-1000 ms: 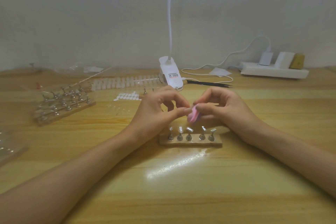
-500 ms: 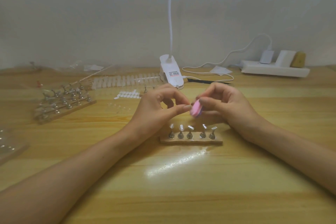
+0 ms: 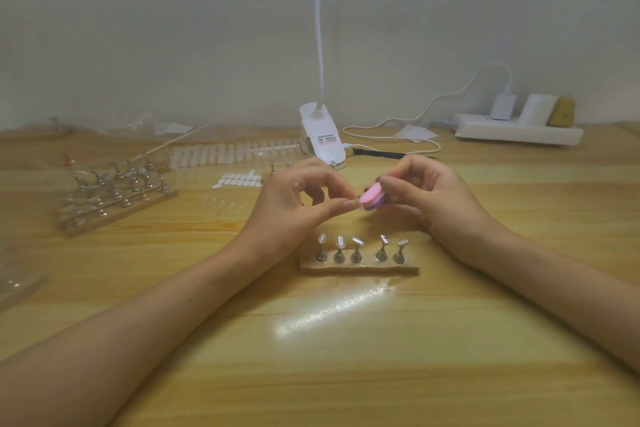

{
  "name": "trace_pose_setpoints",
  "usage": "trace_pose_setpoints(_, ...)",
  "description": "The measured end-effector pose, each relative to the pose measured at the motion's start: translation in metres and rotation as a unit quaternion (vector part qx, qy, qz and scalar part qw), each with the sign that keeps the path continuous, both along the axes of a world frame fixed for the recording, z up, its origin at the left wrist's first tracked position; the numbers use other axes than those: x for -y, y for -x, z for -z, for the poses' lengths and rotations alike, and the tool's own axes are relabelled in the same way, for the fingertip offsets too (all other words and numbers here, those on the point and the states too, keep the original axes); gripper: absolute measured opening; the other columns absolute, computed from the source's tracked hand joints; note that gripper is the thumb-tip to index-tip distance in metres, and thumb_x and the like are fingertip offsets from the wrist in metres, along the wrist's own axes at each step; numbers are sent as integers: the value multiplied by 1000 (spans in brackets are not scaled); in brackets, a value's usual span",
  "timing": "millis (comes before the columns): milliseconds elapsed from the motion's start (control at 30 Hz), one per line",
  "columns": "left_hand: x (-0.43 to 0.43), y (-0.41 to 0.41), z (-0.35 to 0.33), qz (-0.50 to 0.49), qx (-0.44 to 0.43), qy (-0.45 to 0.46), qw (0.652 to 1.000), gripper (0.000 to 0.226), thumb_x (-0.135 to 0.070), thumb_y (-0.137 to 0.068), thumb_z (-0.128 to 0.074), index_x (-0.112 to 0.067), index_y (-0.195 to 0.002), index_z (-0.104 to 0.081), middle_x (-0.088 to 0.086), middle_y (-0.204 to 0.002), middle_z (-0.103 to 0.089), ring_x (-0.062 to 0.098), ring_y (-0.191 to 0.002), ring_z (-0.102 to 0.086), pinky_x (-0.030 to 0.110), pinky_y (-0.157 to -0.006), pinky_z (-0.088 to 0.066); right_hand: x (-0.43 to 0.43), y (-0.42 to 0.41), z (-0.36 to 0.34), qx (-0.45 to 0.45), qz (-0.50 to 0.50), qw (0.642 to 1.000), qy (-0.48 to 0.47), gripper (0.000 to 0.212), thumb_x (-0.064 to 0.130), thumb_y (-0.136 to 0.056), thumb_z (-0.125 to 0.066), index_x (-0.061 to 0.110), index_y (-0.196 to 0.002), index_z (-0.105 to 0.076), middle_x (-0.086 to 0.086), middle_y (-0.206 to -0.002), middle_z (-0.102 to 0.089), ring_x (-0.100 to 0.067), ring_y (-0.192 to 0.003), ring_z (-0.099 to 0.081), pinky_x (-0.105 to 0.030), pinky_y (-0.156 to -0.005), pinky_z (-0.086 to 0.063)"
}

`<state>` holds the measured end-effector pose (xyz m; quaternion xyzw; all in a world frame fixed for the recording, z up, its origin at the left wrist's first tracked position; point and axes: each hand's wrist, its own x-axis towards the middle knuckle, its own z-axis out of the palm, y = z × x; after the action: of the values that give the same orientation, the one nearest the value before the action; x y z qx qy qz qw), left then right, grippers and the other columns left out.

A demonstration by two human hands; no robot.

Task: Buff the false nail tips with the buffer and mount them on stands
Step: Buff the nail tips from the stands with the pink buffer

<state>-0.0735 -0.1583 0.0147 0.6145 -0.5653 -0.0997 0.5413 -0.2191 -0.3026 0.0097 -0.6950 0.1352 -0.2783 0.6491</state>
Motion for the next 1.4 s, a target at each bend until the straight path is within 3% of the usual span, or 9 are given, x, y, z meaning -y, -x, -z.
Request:
trace_pose_setpoints(433, -1, -1, -1, -3, 16, 6, 1000, 14, -13, -78, -80, -24, -74, -72, -5, -85, -67, -3, -70, -56, 7, -60, -39, -2, 0, 3, -8, -40, 998, 46, 18, 19, -78, -75, 8, -87, -64, -11, -94, -75, -28, -85, -75, -30, -71, -60)
trace_pose_setpoints(600, 0, 0, 0, -2, 13, 1, 1000, 12, -17, -78, -80, -26, -74, -72, -5, -86, -67, -1, -68, -53, 8, -60, -39, 7, 3, -1, 50, 48, 997, 14, 21, 21, -84, -69, 5, -92, -60, -15, -93, -76, -28, -91, -75, -27, -76, -59)
trace_pose_setpoints(800, -4, -2, -4, 1, -56, -21, 998, 8, -25, -76, -77, -27, -72, -71, -19, -73, -67, -5, -68, -54, 9, -66, -42, 1, 9, 3, -37, -18, 986, 159, 14, 15, -85, -76, 6, -89, -66, -10, -87, -77, -29, -84, -76, -43, -74, -62)
trace_pose_setpoints(933, -7, -5, -8, 31, -94, -66, 993, 16, -42, -70, -72, -26, -72, -72, -18, -74, -69, 9, -71, -53, 11, -66, -43, 0, 15, -5, -59, 115, 912, 389, 18, 28, -84, -77, 23, -100, -72, 11, -116, -68, -11, -113, -62, -41, -94, -52)
trace_pose_setpoints(1033, -9, -1, -11, 59, -90, -86, 990, 16, -44, -72, -72, -28, -72, -73, -9, -79, -71, 26, -77, -57, 27, -79, -49, -10, 17, -15, 56, 49, 893, 445, 34, 22, -84, -76, 17, -116, -68, 1, -115, -64, -16, -98, -64, -30, -90, -51)
trace_pose_setpoints(1100, -10, 3, -12, 75, -93, -81, 989, 13, -42, -77, -74, -29, -74, -74, 10, -89, -72, 41, -90, -59, 51, -95, -46, -17, 14, -17, 70, 19, 869, 490, 34, 14, -78, -81, 11, -111, -72, -2, -104, -66, -14, -88, -64, -22, -84, -50)
trace_pose_setpoints(1167, -11, 6, -13, 82, -100, -81, 988, 10, -39, -79, -74, -29, -75, -74, 18, -96, -70, 46, -98, -58, 62, -99, -41, -22, 12, -18, 75, 35, 850, 520, 28, 11, -76, -83, 9, -103, -76, -4, -97, -66, -13, -82, -63, -20, -79, -51)
trace_pose_setpoints(1300, -12, 7, -13, 82, -112, -77, 987, 10, -38, -81, -73, -28, -78, -75, 11, -96, -73, 41, -104, -60, 55, -101, -43, -23, 13, -21, 94, 61, 847, 520, 17, 14, -77, -81, 7, -91, -77, -2, -93, -69, -13, -80, -64, -26, -72, -53)
trace_pose_setpoints(1400, -12, 12, -11, 79, -104, -45, 990, 14, -45, -77, -75, -32, -73, -73, 0, -86, -72, 25, -96, -65, 33, -91, -48, -23, 15, -23, 100, 52, 854, 508, 14, 18, -78, -80, 8, -87, -75, -1, -93, -69, -16, -83, -65, -31, -65, -53)
